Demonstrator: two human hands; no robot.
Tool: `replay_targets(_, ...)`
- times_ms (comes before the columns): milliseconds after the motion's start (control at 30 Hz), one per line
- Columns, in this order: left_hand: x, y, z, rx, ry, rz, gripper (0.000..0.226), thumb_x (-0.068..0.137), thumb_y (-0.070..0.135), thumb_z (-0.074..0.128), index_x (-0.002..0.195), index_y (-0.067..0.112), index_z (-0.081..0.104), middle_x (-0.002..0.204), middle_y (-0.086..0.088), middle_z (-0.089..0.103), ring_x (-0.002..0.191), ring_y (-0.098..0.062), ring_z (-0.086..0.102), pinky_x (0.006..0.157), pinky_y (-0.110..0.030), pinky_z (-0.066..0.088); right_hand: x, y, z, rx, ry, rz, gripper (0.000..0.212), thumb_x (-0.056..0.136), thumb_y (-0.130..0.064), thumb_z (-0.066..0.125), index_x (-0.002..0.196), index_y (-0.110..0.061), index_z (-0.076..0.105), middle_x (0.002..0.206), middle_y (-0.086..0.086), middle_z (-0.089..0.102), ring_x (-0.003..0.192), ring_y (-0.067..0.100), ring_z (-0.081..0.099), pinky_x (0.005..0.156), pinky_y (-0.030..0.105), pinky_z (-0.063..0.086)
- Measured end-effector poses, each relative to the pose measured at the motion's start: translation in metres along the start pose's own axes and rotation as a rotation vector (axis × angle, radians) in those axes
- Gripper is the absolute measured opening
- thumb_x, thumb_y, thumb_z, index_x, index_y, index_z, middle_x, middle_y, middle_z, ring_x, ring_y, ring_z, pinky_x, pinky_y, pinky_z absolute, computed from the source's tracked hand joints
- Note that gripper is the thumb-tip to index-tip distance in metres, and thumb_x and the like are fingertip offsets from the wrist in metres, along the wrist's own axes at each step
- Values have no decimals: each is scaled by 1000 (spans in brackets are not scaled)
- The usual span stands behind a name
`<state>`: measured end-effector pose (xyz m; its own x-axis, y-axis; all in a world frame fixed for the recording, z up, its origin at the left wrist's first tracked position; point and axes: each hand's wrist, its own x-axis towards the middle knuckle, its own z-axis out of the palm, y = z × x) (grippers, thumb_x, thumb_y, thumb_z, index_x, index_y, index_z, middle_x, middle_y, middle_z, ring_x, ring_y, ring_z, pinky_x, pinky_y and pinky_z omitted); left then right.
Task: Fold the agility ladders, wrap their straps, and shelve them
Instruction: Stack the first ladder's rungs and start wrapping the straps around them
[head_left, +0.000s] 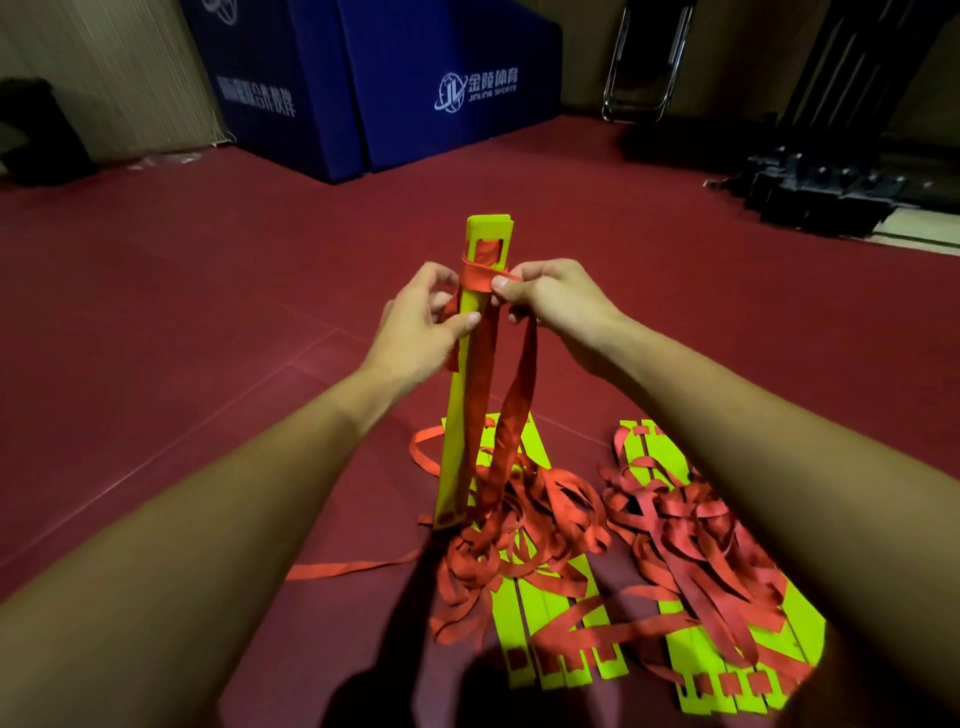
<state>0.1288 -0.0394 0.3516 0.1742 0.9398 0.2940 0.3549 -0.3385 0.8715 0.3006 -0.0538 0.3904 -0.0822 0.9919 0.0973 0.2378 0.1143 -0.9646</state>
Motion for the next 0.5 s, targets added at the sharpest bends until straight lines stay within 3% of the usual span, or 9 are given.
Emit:
replay_targets(100, -1, 6, 3, -45, -53, 20, 33, 82, 13, 61, 111, 28, 61, 102, -2, 76, 101, -22, 72, 91, -44, 57, 3, 2, 6, -12, 52, -8, 25, 94, -14, 63, 69, -13, 67, 77, 8, 67, 55, 6, 53, 68, 20, 45)
replay_targets(233, -4, 10, 7, -100, -106, -16, 40, 84, -1, 62, 112, 29, 59, 94, 11, 71, 83, -3, 67, 73, -26, 53, 5, 7, 6, -46, 90, -9, 22, 90, -21, 68, 69, -17, 72, 75, 1, 72, 62, 7, 62, 87, 31, 50)
replay_targets(300, -5, 10, 9, -95, -69, 1, 39, 83, 5, 68, 112, 30, 60, 99, 5, 74, 94, -12, 71, 87, -34, 57, 3, 6, 4, -49, 82, -34, 19, 91, -20, 67, 74, -16, 73, 72, 1, 71, 60, 5, 63, 86, 28, 50)
replay_targets(400, -2, 8, 6, -102, -36, 4, 38, 81, 14, 65, 115, 31, 63, 105, -6, 75, 103, -27, 72, 96, -53, 54, -3, -2, 0, -89, 16, -79, 15, 97, -12, 59, 90, -7, 71, 67, 3, 63, 50, -1, 55, 63, 13, 44)
replay_targets(500, -1, 8, 4, -109, -51, -13, 35, 89, 4, 59, 117, 25, 59, 104, -8, 76, 104, -31, 71, 94, -57, 54, 0, 1, -2, -270, 9, -137, 18, 99, -15, 56, 87, -11, 68, 74, 7, 65, 51, 5, 54, 64, 25, 46)
